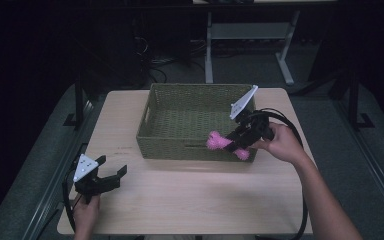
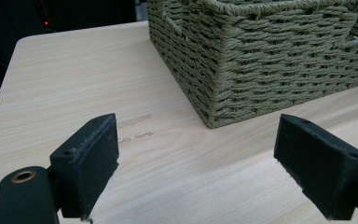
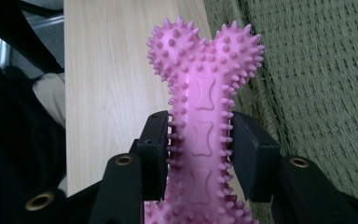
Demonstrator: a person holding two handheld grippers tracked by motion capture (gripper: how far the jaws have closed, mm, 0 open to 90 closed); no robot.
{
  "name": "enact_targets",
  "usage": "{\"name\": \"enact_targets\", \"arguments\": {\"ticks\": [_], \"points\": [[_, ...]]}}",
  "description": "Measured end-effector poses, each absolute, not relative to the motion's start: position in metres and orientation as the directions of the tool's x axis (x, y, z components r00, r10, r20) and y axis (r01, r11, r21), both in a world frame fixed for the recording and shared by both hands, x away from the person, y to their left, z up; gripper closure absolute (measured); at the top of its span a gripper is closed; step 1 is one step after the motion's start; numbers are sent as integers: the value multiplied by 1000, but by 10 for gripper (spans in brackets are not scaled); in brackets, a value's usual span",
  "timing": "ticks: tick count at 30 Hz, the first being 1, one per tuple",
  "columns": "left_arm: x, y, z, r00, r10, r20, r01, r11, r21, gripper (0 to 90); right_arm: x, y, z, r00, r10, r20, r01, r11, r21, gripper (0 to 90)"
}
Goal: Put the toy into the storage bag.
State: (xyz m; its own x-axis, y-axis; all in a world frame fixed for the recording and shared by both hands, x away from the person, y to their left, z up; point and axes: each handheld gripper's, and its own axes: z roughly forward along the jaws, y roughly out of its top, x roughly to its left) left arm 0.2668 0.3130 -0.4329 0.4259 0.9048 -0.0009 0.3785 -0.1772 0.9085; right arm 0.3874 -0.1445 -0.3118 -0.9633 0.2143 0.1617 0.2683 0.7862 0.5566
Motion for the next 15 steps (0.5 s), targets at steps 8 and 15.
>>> {"name": "enact_targets", "arguments": {"ticks": [8, 15], "points": [[267, 313, -433, 424, 905, -2, 380, -176, 908, 133, 399, -143, -304, -963, 213, 166, 269, 785, 557, 582], [266, 314, -433, 422, 906, -7, 381, -170, 909, 133, 410, -140, -297, -962, 221, 162, 274, 789, 550, 582]]}}
